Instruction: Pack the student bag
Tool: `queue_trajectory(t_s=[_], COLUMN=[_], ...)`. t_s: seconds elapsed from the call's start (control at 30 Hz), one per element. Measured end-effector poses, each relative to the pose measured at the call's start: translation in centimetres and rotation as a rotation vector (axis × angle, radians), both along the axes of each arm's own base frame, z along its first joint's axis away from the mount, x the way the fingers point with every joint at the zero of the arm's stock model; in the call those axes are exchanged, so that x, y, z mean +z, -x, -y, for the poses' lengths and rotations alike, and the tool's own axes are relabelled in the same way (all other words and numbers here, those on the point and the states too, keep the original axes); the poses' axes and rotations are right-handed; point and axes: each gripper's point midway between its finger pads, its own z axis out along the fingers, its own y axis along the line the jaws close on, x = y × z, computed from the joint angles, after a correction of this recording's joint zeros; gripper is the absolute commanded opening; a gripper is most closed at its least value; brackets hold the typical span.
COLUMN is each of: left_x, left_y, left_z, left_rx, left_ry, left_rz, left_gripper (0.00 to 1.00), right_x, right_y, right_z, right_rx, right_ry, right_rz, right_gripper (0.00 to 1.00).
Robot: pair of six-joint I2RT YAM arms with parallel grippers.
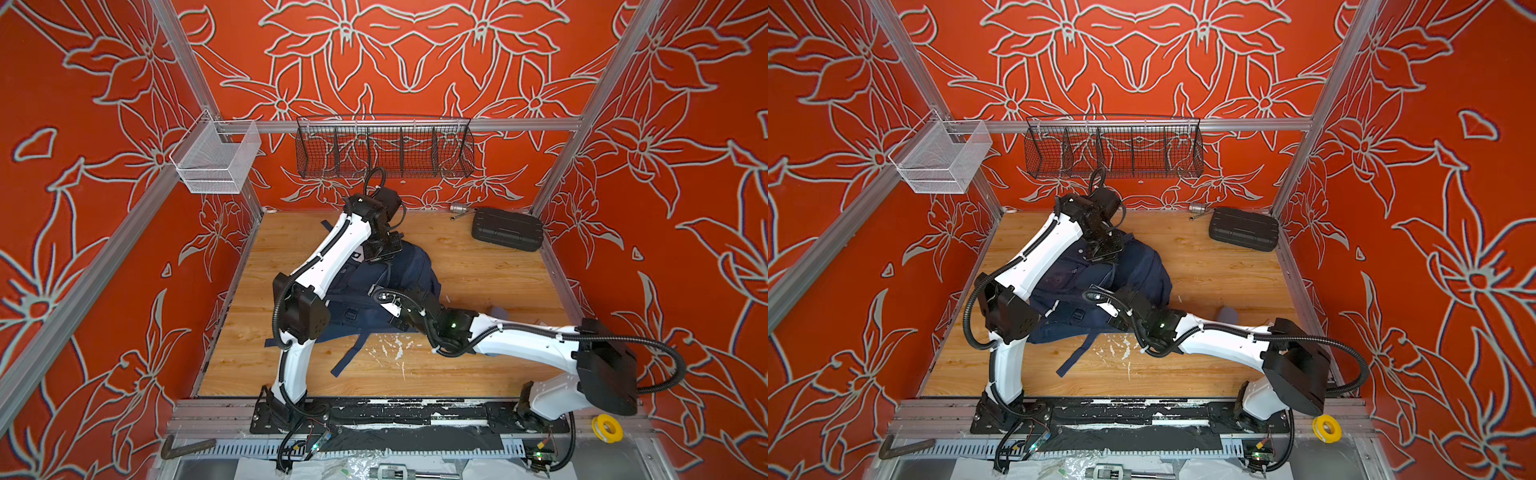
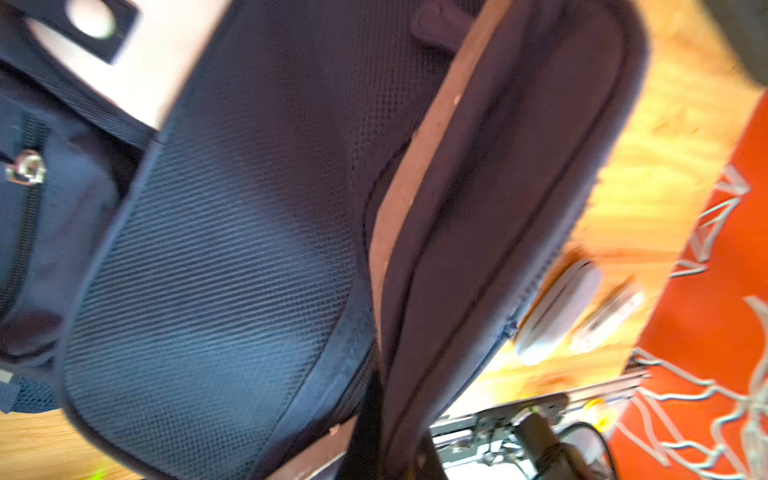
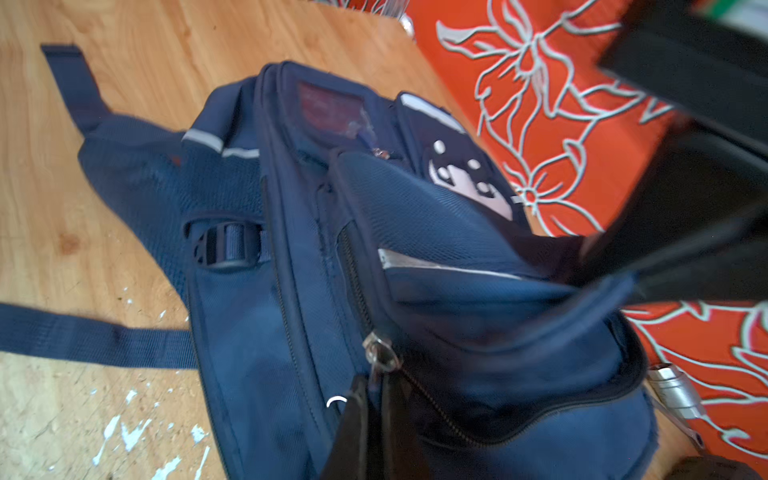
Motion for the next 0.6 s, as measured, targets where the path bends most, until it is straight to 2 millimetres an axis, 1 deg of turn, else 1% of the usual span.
queue_trajectory(t_s=[0.17, 0.23, 0.33, 0.43, 0.6], left_x=[1.3, 1.5, 1.5, 1.6, 1.6], left_y=[-0.4, -0.4, -0.6, -1.1, -1.8], left_z=[0.3, 0.6, 0.8, 1.2, 1.6], left_rx=[0.052, 0.073, 0.113, 0.153, 0.217], left_ry=[0.049, 0.071, 0.090, 0.110, 0.124], left_rz=[0.021, 0.014, 0.003, 0.004, 0.001], left_gripper=[0.00, 0.00, 0.00, 0.00, 0.00], right_x=[1.9, 2.0, 1.7, 1.5, 0.9], right_y=[0.2, 0.2, 0.2, 0.1, -0.6], right_z=[1.9, 2.2, 2.1, 1.3, 0.9], right_rx=[-0.013, -0.018, -0.030, -0.064, -0.137], right_ry=[-0.024, -0.024, -0.017, -0.012, -0.004], right_rz=[0.008, -0.005, -0.041, -0.061, -0.052], right_gripper=[0.00, 0.00, 0.00, 0.00, 0.00])
